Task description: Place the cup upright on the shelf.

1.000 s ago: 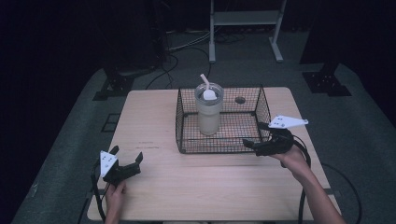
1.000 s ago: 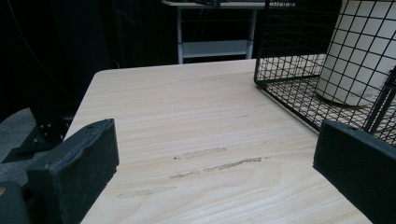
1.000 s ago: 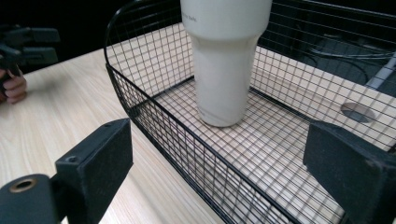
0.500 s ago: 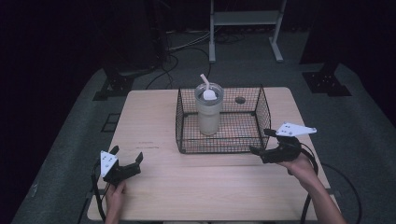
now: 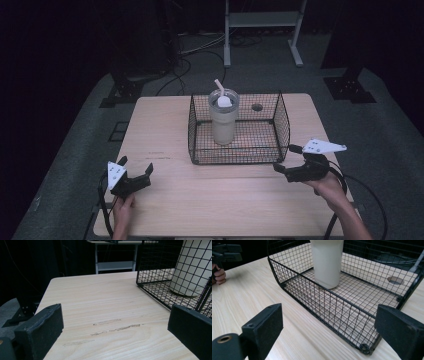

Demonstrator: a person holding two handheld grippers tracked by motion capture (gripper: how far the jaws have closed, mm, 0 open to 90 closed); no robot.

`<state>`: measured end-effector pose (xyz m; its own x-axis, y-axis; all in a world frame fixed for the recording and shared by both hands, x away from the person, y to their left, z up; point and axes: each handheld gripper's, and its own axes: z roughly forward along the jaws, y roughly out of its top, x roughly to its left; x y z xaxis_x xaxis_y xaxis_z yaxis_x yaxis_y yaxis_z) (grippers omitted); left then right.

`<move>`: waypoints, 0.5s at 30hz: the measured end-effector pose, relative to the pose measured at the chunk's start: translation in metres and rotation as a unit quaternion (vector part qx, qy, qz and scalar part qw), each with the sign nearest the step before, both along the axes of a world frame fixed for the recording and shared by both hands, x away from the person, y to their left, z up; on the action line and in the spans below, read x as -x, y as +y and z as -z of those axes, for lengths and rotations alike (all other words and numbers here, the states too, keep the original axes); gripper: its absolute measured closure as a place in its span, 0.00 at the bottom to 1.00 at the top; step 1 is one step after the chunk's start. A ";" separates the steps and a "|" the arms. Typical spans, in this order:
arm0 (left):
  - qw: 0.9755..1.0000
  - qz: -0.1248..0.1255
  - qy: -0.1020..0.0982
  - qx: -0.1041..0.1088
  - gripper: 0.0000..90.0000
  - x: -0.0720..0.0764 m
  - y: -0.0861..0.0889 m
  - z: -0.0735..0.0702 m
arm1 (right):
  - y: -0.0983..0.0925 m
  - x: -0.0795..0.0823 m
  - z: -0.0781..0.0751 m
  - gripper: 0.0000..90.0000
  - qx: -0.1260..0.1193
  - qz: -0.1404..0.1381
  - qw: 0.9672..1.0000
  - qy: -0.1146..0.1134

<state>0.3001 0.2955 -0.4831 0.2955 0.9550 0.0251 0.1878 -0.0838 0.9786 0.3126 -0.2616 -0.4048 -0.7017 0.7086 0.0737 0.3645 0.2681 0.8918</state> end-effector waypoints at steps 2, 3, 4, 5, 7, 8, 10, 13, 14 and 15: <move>1.000 0.000 0.000 0.000 0.00 0.000 0.000 0.000 | -0.002 0.002 0.002 0.08 0.000 0.002 1.000 0.001; 1.000 0.000 0.000 0.000 0.00 0.000 0.000 0.000 | -0.003 0.003 0.004 0.08 -0.001 0.003 1.000 0.003; 1.000 0.000 0.000 0.000 0.00 0.000 0.000 0.000 | -0.004 0.004 0.005 0.08 0.000 0.003 1.000 0.002; 1.000 0.000 0.000 0.000 0.00 0.000 0.000 0.000 | -0.005 0.005 0.005 0.08 0.001 0.004 1.000 0.004; 1.000 0.000 0.000 0.000 0.00 0.000 0.000 0.000 | -0.007 0.007 0.008 0.08 0.000 0.006 1.000 0.006; 1.000 0.000 0.000 0.000 0.00 0.000 0.000 0.000 | -0.007 0.007 0.008 0.08 0.001 0.006 1.000 0.007; 1.000 0.000 0.000 -0.001 0.00 0.000 0.000 0.000 | -0.009 0.009 0.010 0.08 0.000 0.008 1.000 0.007; 1.000 0.000 0.000 -0.001 0.00 0.000 0.000 0.000 | -0.012 0.012 0.013 0.08 0.001 0.009 1.000 0.008; 1.000 -0.001 0.000 -0.001 0.00 0.000 0.000 0.000 | -0.012 0.013 0.014 0.08 0.001 0.010 1.000 0.009; 1.000 0.000 0.000 -0.001 0.00 0.000 0.000 0.000 | -0.013 0.014 0.015 0.08 0.001 0.011 1.000 0.009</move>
